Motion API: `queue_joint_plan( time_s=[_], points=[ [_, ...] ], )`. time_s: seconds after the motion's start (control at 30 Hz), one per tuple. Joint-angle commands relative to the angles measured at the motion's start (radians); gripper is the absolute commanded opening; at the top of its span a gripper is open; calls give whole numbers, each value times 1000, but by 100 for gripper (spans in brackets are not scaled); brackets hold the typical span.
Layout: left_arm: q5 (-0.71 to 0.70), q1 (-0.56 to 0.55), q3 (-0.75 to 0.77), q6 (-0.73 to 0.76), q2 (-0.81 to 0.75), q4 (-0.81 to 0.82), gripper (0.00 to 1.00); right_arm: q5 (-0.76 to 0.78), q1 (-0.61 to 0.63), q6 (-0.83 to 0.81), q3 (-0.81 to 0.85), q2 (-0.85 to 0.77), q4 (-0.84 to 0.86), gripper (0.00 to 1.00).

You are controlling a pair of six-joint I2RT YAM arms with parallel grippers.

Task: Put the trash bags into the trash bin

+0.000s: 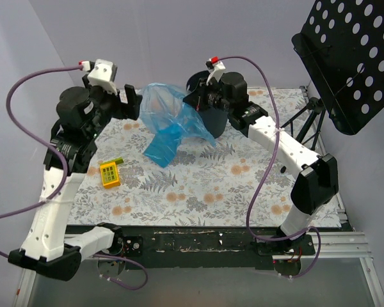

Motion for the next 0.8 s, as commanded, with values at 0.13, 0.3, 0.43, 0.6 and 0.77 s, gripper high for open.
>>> queue_joint_plan(
  time_s=[0.13,0.3,0.43,0.6,0.77],
  points=[
    [239,7,18,-375,-29,-202,72,373,31,95,145,21,-95,1],
    [630,24,-135,-616,2,-16,51,450,52,78,113,0,-125,1],
    [623,24,-232,-725,85,192,44,487,58,77,99,-7,-134,1],
    [602,19,-284,-818,161,353,50,508,60,69,115,4,-134,1],
    [502,13,-304,-867,247,411,62,510,63,60,110,6,-132,1]
  ],
)
